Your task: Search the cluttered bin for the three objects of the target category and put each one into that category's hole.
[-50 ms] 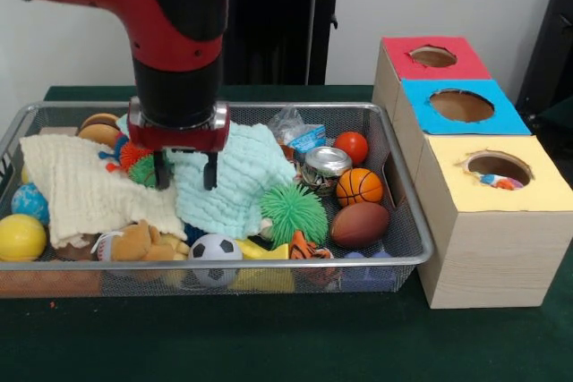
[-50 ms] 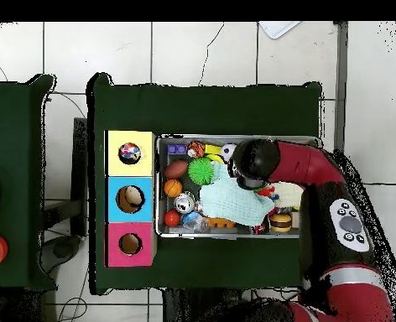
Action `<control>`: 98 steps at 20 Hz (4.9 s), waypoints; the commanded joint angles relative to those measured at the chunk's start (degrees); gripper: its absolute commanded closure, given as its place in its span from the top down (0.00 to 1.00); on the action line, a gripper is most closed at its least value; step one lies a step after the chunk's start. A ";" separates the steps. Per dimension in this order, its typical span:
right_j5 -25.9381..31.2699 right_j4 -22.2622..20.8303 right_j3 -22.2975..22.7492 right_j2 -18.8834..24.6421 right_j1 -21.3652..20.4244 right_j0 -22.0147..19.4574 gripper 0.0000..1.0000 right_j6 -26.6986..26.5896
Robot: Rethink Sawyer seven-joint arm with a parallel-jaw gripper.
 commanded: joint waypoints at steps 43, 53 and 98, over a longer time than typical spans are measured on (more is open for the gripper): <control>9.35 -0.51 0.26 2.93 -1.31 10.57 0.00 -5.09; 6.95 -6.85 -6.44 5.91 4.64 2.36 0.00 -18.33; 19.26 6.65 2.77 2.12 -7.95 11.45 1.00 5.84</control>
